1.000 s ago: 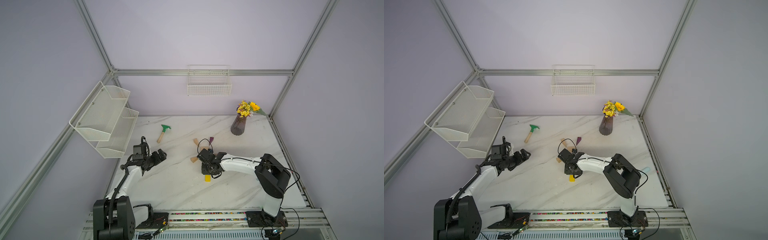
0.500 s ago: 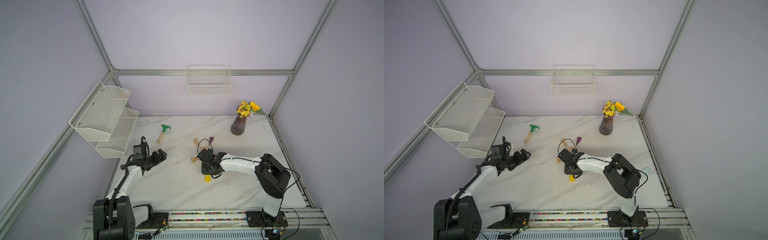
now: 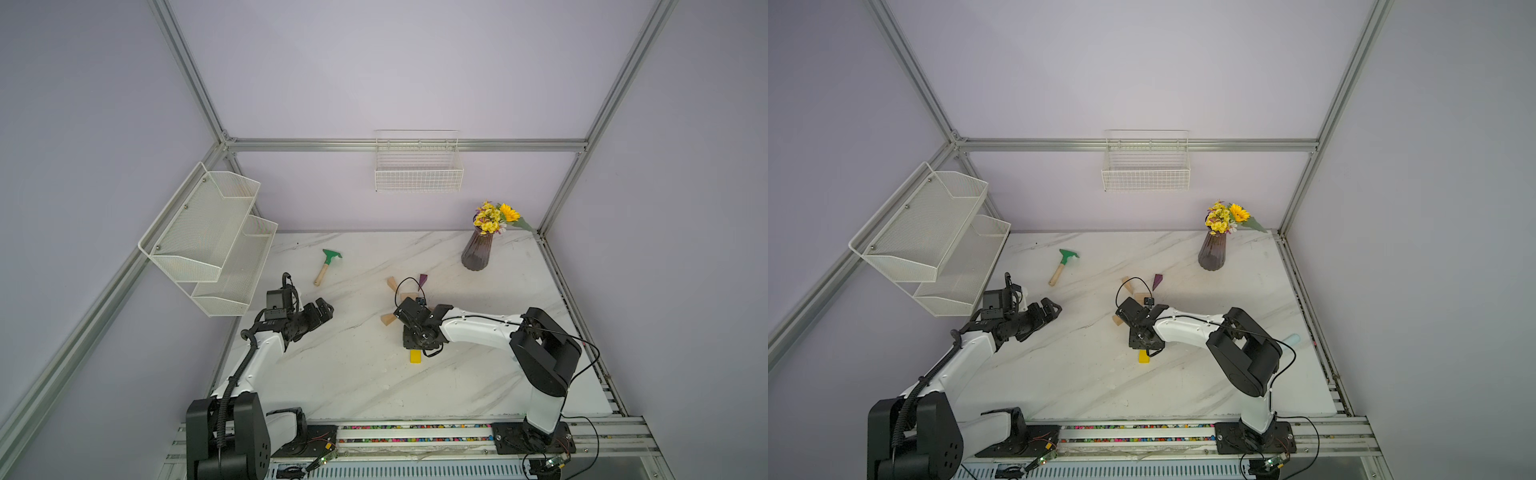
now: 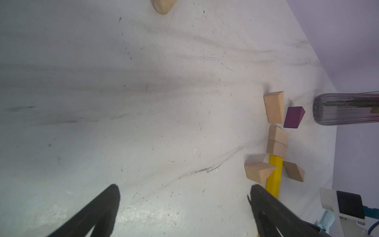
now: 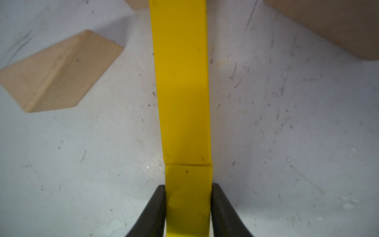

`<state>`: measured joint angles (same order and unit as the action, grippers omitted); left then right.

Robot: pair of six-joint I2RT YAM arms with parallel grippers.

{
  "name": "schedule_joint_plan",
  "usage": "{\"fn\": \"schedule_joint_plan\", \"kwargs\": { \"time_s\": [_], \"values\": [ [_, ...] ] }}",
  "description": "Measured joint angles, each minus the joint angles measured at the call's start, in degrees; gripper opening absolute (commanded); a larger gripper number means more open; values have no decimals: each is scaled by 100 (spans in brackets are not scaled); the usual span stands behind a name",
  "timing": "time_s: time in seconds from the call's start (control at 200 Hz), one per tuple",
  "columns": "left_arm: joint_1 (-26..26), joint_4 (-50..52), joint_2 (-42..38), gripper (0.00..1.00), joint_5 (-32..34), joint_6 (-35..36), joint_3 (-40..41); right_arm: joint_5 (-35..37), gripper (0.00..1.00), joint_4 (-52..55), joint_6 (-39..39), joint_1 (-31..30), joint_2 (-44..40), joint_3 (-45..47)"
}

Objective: Assemble a small pinwheel with building blocks
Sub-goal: Assemble the building block at the center of the board.

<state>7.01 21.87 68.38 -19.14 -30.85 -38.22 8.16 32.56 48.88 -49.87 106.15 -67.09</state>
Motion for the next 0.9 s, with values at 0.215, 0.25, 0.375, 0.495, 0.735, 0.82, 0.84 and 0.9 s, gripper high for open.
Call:
{"fn": "schedule_joint_plan", "kwargs": {
  "time_s": [0.215, 0.25, 0.375, 0.495, 0.735, 0.82, 0.84, 0.9],
  "values": [
    [0, 0, 24, 100, -7, 2, 0, 13, 49, 0, -13, 0, 0, 0],
    [0, 0, 31, 100, -7, 0, 0, 20, 50, 0, -17, 0, -7, 0],
    [0, 0, 35, 100, -15, 0, 0, 107, 52, 11, -83, -44, -142, -2],
    [0, 0, 35, 100, -17, 0, 0, 201, 45, 59, -199, -144, -560, -42],
    [0, 0, 35, 100, -20, 0, 0, 247, 3, 138, -426, -846, -1355, 186],
    [0, 0, 35, 100, -20, 0, 0, 168, 0, 157, -387, -1117, -1342, 468],
    [0, 0, 35, 100, -20, 0, 0, 136, 0, 166, -369, -1176, -1327, 540],
    [0, 0, 35, 100, -20, 0, 0, 70, 0, 195, -315, -1320, -1281, 723]
  ]
}}
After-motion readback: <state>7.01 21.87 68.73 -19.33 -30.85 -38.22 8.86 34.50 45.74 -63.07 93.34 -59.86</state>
